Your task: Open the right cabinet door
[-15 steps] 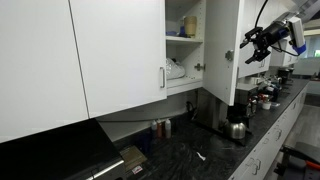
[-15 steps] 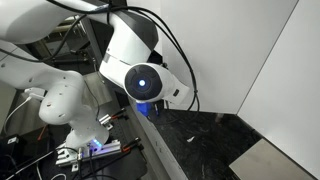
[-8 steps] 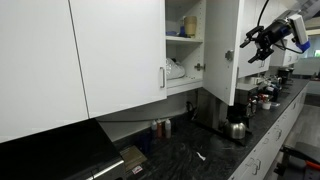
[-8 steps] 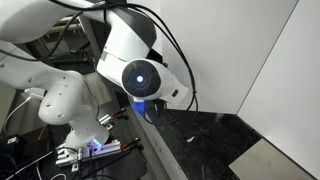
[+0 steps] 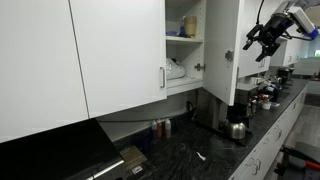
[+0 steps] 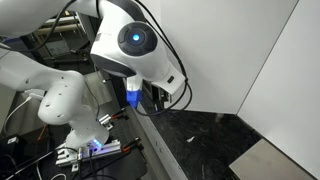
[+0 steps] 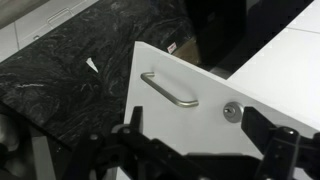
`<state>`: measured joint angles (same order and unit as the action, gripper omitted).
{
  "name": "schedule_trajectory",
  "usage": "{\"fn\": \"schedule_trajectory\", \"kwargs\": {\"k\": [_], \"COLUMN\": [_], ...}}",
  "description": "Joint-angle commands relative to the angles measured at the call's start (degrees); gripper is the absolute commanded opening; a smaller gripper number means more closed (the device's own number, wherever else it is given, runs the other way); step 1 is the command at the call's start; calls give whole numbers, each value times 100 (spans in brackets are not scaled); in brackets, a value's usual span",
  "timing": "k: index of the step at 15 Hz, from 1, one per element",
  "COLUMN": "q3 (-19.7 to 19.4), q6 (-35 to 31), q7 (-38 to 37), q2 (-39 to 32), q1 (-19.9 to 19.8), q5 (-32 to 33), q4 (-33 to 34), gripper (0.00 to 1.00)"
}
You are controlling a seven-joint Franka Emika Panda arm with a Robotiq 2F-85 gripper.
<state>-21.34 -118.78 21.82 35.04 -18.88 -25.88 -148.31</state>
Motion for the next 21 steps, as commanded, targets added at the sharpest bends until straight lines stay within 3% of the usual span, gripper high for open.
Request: {"fn": "schedule_trajectory", "kwargs": {"k": [1,21], "q3": [-60,15], "q6": [-24,-2], "q7": [-238,-435], "q2": [132,426], "q1": [149,123], "q5": [318,568], "q4": [-27,-205], "gripper": [100,100]}}
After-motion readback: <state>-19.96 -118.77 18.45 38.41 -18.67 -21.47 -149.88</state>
